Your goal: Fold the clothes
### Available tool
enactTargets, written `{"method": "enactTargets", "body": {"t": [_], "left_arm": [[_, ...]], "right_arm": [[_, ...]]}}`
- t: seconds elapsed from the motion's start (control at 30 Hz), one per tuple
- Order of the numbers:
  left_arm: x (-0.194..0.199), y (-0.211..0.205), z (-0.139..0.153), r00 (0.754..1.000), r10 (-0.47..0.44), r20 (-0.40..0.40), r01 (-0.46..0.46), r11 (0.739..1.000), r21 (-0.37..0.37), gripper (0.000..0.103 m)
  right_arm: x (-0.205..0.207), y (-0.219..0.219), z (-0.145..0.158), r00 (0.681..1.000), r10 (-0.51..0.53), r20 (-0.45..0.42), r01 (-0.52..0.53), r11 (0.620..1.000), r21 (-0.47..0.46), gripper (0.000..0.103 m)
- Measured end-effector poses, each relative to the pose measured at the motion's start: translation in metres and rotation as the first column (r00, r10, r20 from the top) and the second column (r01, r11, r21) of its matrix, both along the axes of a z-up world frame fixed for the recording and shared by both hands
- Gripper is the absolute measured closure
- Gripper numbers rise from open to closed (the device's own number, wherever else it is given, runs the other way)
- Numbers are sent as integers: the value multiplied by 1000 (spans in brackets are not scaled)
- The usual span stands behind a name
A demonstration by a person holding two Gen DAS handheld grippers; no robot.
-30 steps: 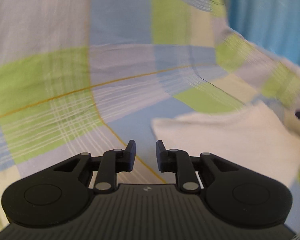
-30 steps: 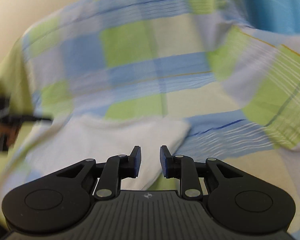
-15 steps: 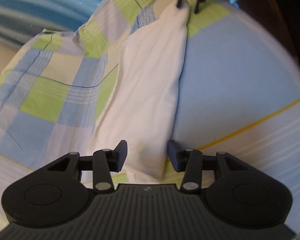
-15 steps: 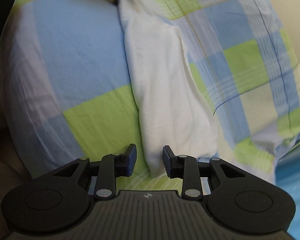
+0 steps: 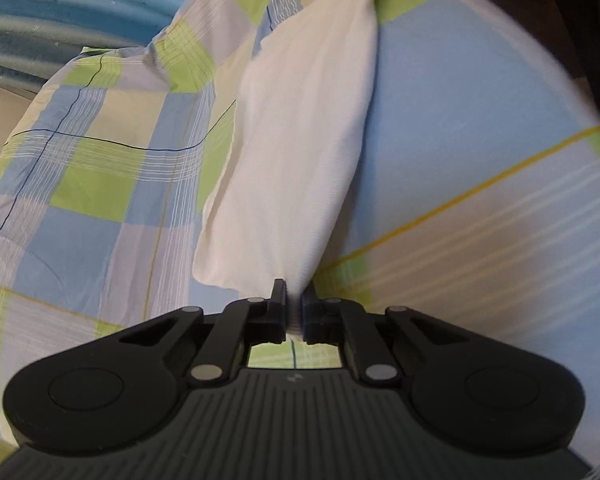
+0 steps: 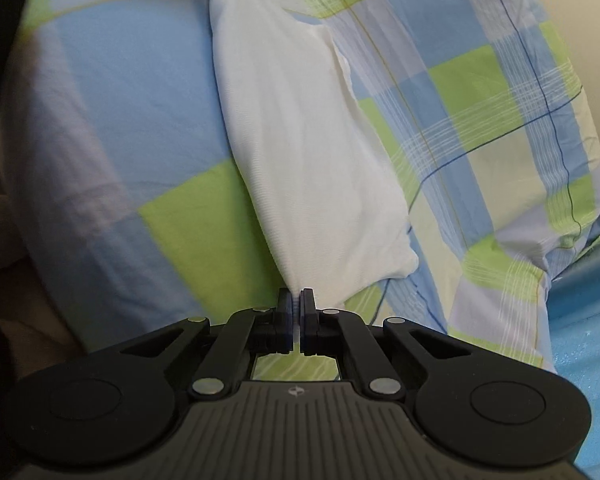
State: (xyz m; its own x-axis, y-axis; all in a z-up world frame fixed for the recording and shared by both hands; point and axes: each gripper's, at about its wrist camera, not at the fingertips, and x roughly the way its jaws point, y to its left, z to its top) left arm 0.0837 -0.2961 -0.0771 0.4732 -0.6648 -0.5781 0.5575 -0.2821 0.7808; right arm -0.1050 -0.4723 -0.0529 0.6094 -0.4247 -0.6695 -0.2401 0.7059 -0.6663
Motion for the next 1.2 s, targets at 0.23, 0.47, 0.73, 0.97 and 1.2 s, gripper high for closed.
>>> {"method": "enactTargets", "body": {"t": [0.23,0.47,0.73,0.97,1.2], "left_arm": [[-5,12,-7,993,98,-69,-97,995,20,94],[1,42,30,902,346,-257,-366,930,-33,92],[3,27,61,496,414,-764,-671,740,-34,75],[33,10,35,195,409,-892,-845,532,59,75],[42,8,44,10,474,-881,-876,429,220,74]], "right_arm": [[4,-2,-9,997,-26,-69,30,998,54,96],[-13,-11,39,994,-96,55,87,985,152,83],[28,-39,78,969,-50,242,-56,908,414,75],[138,-112,61,966,52,253,-193,797,572,73],[245,-104,64,978,189,94,-204,732,650,62]]}}
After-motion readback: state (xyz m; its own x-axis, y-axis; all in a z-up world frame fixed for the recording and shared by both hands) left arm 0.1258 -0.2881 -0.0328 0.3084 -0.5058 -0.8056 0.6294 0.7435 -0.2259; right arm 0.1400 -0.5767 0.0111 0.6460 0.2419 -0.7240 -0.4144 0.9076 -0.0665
